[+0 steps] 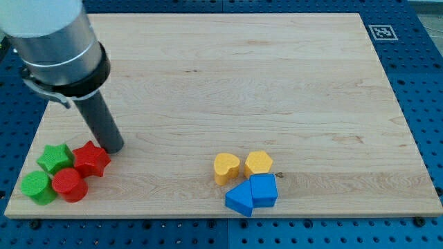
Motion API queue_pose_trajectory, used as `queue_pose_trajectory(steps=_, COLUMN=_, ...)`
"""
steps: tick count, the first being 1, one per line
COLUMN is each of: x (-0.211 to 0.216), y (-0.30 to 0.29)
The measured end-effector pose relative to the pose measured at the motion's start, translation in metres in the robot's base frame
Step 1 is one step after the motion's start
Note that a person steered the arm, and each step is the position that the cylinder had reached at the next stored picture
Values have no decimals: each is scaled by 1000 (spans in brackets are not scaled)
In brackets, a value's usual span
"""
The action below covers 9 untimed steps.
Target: Separate green star from the group of blocks
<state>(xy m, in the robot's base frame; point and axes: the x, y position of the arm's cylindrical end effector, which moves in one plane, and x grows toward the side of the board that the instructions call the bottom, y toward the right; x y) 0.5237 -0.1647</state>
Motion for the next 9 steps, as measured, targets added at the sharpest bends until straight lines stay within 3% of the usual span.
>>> queue_pose_trajectory(steps=4, x=6, y=91)
queue_pose_trajectory(steps=7, x=86, y=89)
queue_pose_trajectory(steps=8, x=51, y=87)
queue_pose_trajectory(steps=9, x=-11, y=86)
